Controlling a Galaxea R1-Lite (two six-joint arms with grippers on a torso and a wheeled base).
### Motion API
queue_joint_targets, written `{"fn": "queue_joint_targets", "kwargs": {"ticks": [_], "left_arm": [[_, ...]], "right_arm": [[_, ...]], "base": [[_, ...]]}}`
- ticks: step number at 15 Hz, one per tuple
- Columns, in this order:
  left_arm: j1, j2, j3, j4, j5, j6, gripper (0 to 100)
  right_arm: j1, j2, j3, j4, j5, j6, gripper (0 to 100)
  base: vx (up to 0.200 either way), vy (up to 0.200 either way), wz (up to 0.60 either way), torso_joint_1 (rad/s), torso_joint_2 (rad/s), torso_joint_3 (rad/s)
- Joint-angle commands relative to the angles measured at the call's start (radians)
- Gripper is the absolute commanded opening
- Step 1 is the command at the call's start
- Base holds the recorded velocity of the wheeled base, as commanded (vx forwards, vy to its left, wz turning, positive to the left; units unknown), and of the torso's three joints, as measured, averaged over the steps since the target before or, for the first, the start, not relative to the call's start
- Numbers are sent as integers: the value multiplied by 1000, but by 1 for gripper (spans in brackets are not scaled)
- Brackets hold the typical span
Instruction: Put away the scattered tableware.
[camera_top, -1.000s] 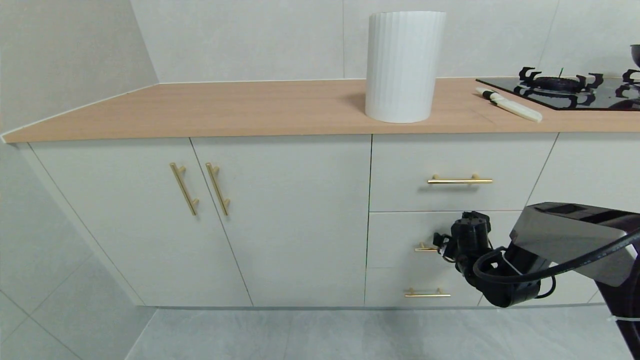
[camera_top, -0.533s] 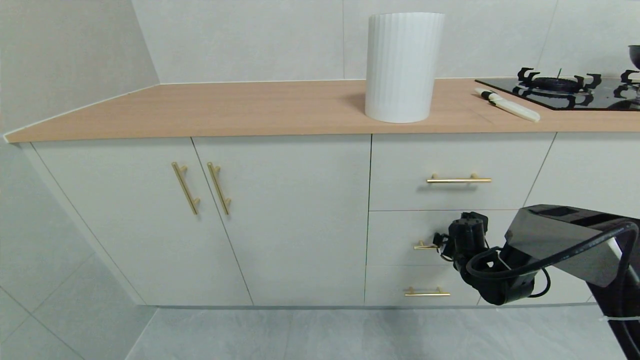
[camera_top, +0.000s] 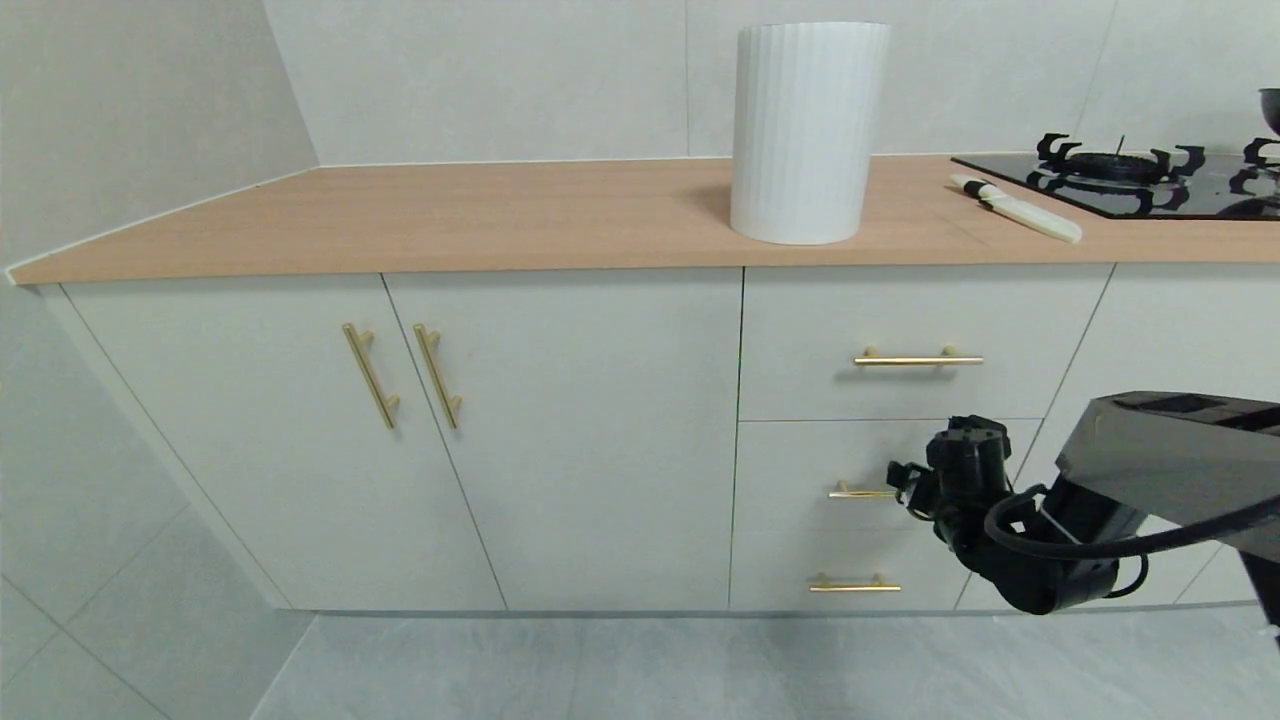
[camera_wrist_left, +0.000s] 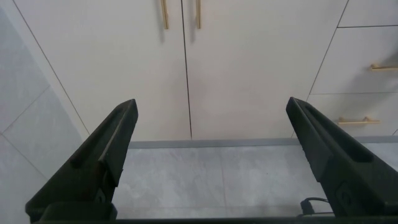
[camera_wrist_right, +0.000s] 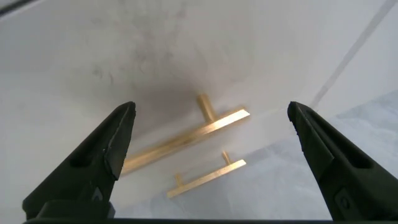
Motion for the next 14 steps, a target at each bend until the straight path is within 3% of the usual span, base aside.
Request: {"fn": "queue_joint_targets", "kwargs": {"ticks": [1, 8, 9, 10, 11, 14], "left_arm": [[0, 2, 0, 0, 1, 0, 100], [0, 2, 0, 0, 1, 0, 100], [0, 2, 0, 0, -1, 0, 100], [0, 2, 0, 0, 1, 0, 100], [0, 2, 0, 0, -1, 0, 100], [0, 2, 0, 0, -1, 0, 100]], "right_arm": [[1, -263, 227, 7, 31, -52, 100], [18, -832, 707, -3, -11, -85, 100], [18, -1007, 792, -3, -41, -126, 100], [18, -1015, 795, -3, -43, -129, 100], [11, -1226, 861, 8, -64, -201, 100], [-110, -1509, 905, 120, -63, -330, 100]], "base": [[0, 0, 0, 0, 0, 0], [0, 0, 0, 0, 0, 0], [0, 0, 0, 0, 0, 0], [0, 0, 0, 0, 0, 0], [0, 0, 0, 0, 0, 0], [0, 0, 0, 0, 0, 0]]}}
